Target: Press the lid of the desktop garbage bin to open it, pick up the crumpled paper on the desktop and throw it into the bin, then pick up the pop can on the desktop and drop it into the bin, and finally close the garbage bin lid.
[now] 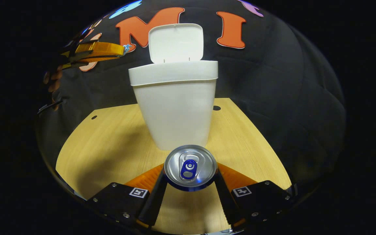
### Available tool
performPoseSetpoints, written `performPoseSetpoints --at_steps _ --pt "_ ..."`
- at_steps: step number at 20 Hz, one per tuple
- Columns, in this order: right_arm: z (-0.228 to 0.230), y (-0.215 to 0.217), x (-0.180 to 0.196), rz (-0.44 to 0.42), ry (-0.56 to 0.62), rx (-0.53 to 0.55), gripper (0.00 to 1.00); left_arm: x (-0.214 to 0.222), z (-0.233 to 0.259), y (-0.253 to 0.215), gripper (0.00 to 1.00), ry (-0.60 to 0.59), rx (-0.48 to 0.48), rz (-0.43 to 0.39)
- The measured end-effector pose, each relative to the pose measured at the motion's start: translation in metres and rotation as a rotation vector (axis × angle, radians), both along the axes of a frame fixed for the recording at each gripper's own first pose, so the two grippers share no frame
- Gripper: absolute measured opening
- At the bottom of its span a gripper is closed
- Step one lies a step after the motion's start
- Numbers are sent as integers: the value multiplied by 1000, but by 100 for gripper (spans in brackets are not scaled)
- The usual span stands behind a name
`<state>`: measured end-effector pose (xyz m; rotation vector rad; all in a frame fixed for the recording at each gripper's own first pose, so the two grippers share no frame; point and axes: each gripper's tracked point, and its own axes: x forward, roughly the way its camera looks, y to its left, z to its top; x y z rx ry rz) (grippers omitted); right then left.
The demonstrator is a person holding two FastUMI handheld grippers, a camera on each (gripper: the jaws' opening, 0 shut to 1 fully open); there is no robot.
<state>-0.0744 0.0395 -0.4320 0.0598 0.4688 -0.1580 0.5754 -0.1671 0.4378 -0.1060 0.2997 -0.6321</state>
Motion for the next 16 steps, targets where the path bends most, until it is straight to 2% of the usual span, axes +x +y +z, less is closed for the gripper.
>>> performPoseSetpoints --at_steps 6,16 --pt "10 -2 -12 -16 -7 6 79 15 -11 -24 14 14 6 -10" --pt "32 0 -17 -8 -9 -7 79 26 -34 -50 15 38 67 -29"
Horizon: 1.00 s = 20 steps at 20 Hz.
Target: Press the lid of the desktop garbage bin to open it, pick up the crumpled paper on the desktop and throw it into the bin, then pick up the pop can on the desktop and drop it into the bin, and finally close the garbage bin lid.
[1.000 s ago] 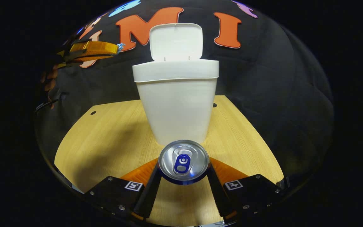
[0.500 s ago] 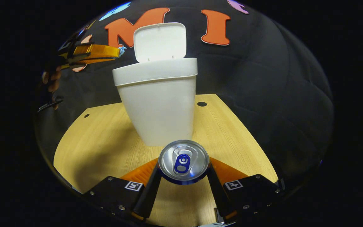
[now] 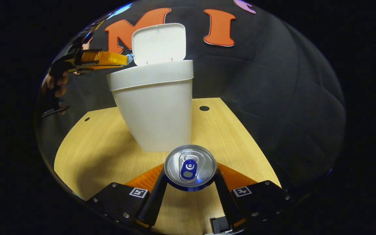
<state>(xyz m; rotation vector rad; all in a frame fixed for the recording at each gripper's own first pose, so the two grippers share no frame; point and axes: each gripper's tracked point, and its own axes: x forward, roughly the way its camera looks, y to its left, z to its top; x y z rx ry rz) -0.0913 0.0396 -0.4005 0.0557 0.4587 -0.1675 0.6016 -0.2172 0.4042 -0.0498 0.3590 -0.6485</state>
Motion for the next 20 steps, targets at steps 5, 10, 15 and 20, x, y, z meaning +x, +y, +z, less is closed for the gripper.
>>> performPoseSetpoints --at_steps 5,10,15,20 --pt "10 -4 -10 -3 -12 -2 79 1 -9 -5 18 21 20 -10" --pt "39 -15 -17 -6 -33 -27 80 -3 -16 -3 23 59 35 -13" --pt "63 -27 -26 -26 -74 -53 79 -13 -6 -3 51 46 25 -36" --pt "86 -33 -28 -29 -106 -83 80 -17 1 6 95 14 39 -13"
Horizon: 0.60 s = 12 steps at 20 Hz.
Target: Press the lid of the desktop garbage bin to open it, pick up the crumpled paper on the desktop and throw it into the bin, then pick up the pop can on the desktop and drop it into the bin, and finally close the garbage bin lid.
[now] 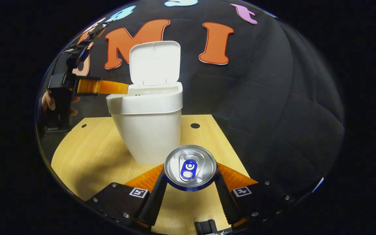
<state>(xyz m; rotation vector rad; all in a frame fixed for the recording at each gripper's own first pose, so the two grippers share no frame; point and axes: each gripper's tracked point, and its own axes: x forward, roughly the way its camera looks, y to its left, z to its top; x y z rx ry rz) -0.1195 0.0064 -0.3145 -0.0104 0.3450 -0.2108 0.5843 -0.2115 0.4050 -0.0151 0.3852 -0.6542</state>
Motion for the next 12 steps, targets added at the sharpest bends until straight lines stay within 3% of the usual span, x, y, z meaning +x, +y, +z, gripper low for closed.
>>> performPoseSetpoints --at_steps 8,12 --pt "41 -2 -7 29 -57 -48 79 -14 -5 50 98 -7 -2 88" --pt "74 3 19 52 -101 -94 79 -27 -11 80 98 -20 18 122"
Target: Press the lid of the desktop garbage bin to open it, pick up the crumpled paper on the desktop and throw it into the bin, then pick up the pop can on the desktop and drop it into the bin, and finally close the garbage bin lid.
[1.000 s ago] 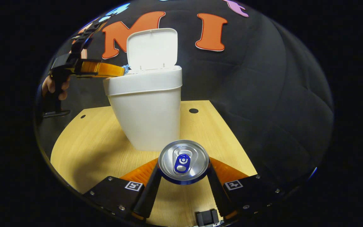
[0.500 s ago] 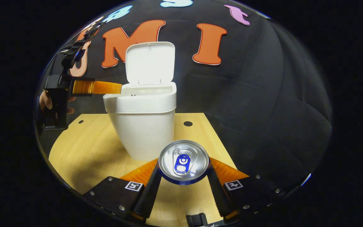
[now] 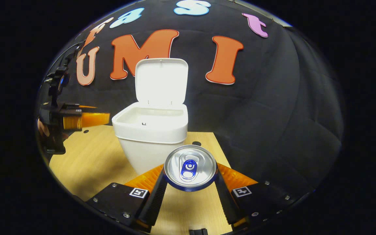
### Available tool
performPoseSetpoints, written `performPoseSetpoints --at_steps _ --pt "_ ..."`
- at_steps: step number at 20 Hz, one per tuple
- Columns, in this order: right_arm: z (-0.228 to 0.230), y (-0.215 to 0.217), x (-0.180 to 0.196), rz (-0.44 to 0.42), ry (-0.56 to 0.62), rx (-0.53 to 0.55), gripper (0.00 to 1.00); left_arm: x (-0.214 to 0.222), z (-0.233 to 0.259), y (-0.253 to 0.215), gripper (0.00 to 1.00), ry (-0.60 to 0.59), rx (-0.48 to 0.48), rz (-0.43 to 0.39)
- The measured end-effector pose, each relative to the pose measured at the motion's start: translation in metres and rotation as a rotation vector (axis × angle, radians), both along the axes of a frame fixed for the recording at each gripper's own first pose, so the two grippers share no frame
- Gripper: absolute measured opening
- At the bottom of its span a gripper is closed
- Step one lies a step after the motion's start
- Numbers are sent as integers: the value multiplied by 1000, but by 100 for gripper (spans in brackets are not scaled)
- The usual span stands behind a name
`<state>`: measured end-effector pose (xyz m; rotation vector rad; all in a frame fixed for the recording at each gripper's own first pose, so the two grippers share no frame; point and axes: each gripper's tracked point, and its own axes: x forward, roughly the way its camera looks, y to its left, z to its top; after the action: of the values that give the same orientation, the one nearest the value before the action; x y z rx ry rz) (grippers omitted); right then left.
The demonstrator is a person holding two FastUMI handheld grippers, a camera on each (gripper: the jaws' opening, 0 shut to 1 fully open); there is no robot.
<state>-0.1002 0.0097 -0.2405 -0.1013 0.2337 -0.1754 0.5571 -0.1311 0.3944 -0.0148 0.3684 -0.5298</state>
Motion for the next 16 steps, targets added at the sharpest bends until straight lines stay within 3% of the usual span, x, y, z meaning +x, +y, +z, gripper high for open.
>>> performPoseSetpoints --at_steps 9,16 --pt "63 1 4 30 -64 -97 79 -15 -22 50 98 38 3 84" --pt "117 6 41 61 -135 -92 79 -37 -49 82 98 40 79 123"
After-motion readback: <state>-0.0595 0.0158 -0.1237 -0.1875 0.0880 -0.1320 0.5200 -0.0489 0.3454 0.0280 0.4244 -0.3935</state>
